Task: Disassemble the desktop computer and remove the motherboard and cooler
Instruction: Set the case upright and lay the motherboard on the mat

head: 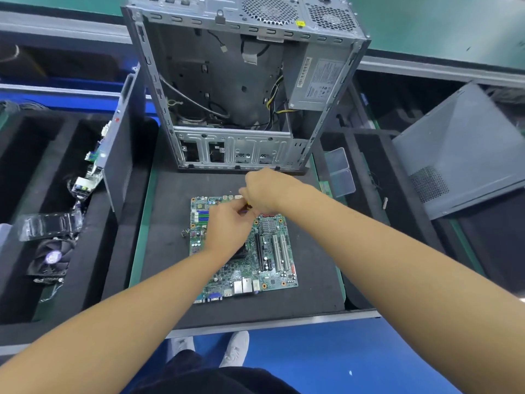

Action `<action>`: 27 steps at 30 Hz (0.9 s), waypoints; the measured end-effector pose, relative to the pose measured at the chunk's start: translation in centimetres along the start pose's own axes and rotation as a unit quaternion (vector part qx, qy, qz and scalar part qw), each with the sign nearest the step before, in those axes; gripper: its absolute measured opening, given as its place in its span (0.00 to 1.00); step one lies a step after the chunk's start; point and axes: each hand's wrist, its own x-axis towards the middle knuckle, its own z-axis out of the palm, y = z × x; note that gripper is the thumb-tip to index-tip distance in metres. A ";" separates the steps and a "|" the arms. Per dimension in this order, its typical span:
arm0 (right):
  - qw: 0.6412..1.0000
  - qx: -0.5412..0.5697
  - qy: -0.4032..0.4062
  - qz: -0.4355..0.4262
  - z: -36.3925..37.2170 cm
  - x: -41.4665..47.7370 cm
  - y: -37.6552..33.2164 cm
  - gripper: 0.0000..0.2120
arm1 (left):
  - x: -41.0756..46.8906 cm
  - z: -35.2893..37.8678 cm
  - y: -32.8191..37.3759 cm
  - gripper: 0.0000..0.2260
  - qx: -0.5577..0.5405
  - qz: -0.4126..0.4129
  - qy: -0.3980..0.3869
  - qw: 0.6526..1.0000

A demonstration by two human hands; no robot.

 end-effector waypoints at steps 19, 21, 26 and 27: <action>0.960 0.260 0.105 -0.007 1.3 -3.6 2.1 0.05 | 1.8 -3.7 1.6 0.13 -0.015 0.079 -0.289 0.954; 0.959 0.268 0.086 0.004 1.7 -3.9 1.9 0.07 | 1.5 -3.8 1.8 0.09 -0.036 0.066 -0.330 0.941; 0.944 0.320 0.077 -0.003 3.0 -3.7 0.3 0.03 | 1.0 -4.9 0.8 0.08 -0.018 0.042 -0.392 0.919; 0.941 0.330 0.078 -0.006 3.2 -3.6 -0.1 0.04 | 1.0 -5.3 0.5 0.08 -0.013 0.039 -0.401 0.915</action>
